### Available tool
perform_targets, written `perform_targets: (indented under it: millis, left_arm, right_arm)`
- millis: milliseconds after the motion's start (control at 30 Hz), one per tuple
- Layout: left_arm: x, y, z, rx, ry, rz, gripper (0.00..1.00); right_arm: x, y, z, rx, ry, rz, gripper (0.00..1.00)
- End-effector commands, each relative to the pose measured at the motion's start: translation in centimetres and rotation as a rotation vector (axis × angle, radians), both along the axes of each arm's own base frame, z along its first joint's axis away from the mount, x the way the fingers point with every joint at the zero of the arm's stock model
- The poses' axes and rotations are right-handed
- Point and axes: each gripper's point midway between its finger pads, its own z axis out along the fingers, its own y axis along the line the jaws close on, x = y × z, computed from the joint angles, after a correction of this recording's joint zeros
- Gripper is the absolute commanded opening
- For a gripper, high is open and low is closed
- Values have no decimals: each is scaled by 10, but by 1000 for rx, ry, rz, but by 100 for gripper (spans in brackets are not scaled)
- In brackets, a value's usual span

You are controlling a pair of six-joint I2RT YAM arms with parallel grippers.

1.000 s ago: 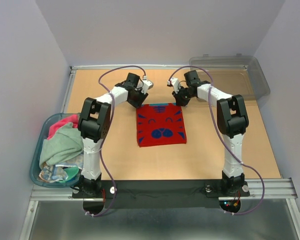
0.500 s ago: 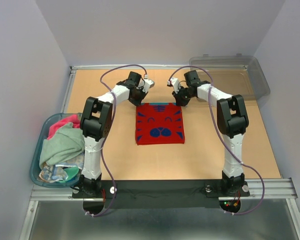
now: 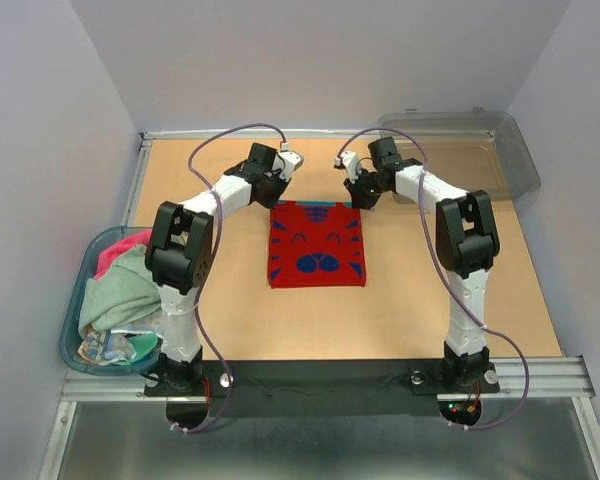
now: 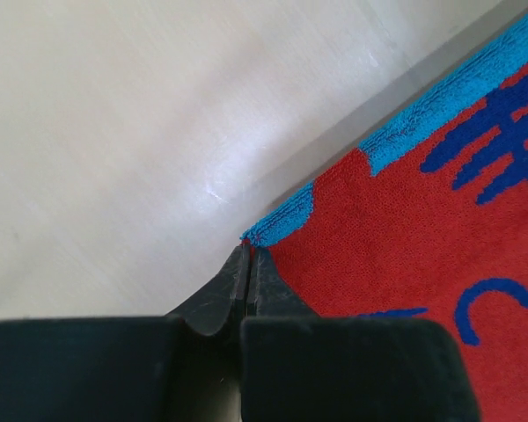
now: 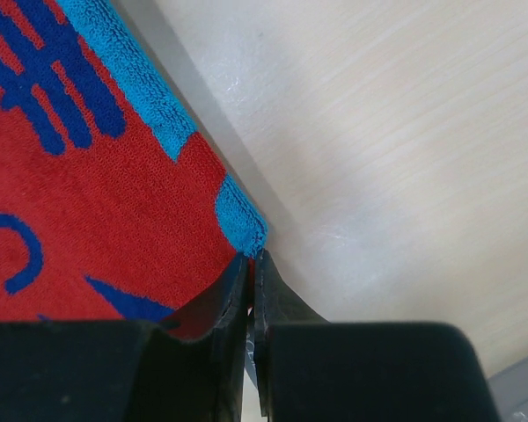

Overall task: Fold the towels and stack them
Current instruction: Fold the towel

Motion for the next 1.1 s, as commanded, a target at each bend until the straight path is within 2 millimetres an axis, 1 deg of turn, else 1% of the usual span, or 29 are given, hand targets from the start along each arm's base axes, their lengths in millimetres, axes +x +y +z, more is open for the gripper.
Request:
perform_targets:
  millis: [0, 67, 133, 167, 200, 233, 267, 300, 333, 367, 400, 467, 500, 533, 567, 600, 633, 667, 700, 767, 800, 833, 867, 900, 933, 967, 1000, 1033, 1067]
  left_arm:
    - [12, 9, 51, -45, -164, 80, 0]
    - [6, 10, 54, -70, -177, 97, 0]
    - [2, 10, 55, -89, -183, 107, 0]
    - [2, 8, 65, -114, -209, 120, 0]
    - [-4, 10, 59, -117, -198, 129, 0]
    - [-6, 10, 61, -128, -201, 135, 0]
    - [-7, 10, 69, -141, -223, 142, 0]
    - [-16, 12, 62, -146, -201, 161, 0]
    - [-15, 12, 66, -157, -222, 169, 0]
    - [-15, 13, 73, -168, -245, 181, 0]
    - [-21, 14, 70, -166, -240, 190, 0]
    - [-26, 13, 72, -177, -245, 202, 0]
    - [-29, 13, 82, -192, -267, 204, 0]
    - [-36, 10, 78, -191, -260, 193, 0]
    - [-40, 9, 79, -193, -266, 189, 0]
    - [-43, 8, 89, -205, -288, 182, 0]
    - [-50, 7, 84, -201, -282, 172, 0]
    - [-54, 7, 85, -200, -284, 164, 0]
    - [-61, 7, 86, -198, -286, 157, 0]
    - [-69, 4, 87, -200, -290, 139, 0]
    - [-76, 4, 88, -202, -292, 133, 0]
    - [-79, 8, 87, -186, -300, 147, 0]
    - [-84, 5, 86, -188, -296, 139, 0]
    - [-89, 4, 90, -202, -299, 141, 0]
    - [-95, 5, 84, -201, -284, 145, 0]
    - [-99, 4, 82, -209, -274, 145, 0]
    - [-103, 2, 82, -222, -265, 146, 0]
    - [-109, 1, 78, -241, -240, 158, 0]
    - [-112, 1, 74, -246, -225, 166, 0]
  right_arm:
    - [11, -3, 63, 14, -135, -31, 1]
    - [8, -1, 67, 19, -143, -31, 1]
    - [3, 0, 66, 11, -137, -33, 1]
    - [1, 0, 72, 16, -147, -37, 1]
    - [-3, 1, 70, 8, -142, -38, 1]
    - [-3, 2, 75, 14, -154, -39, 1]
    - [-8, 2, 74, 11, -148, -43, 1]
    - [-11, 4, 84, 23, -167, -45, 0]
    - [-13, 5, 87, 26, -174, -47, 1]
    - [-18, 4, 85, 25, -171, -49, 1]
    - [-22, 6, 93, 35, -182, -52, 1]
    - [-28, 5, 96, 36, -185, -58, 1]
    - [-34, 5, 92, 35, -172, -63, 1]
    - [-39, 7, 93, 40, -170, -59, 1]
    - [-43, 6, 100, 47, -181, -61, 1]
    - [-47, 6, 100, 49, -180, -62, 1]
    - [-55, 6, 101, 54, -175, -63, 1]
    - [-59, 6, 100, 56, -170, -62, 1]
    - [-66, 6, 94, 55, -152, -62, 1]
    - [-73, 6, 94, 59, -148, -63, 1]
    - [-80, 6, 92, 61, -138, -67, 1]
    - [-84, 6, 91, 63, -133, -66, 1]
    - [-87, 6, 89, 66, -126, -69, 1]
    - [-91, 7, 93, 76, -129, -72, 0]
    - [-94, 8, 93, 82, -125, -68, 1]
    - [-100, 8, 87, 84, -108, -69, 1]
    - [-102, 9, 86, 90, -103, -68, 1]
    - [-109, 10, 82, 95, -87, -65, 1]
    - [-111, 10, 81, 97, -80, -67, 1]
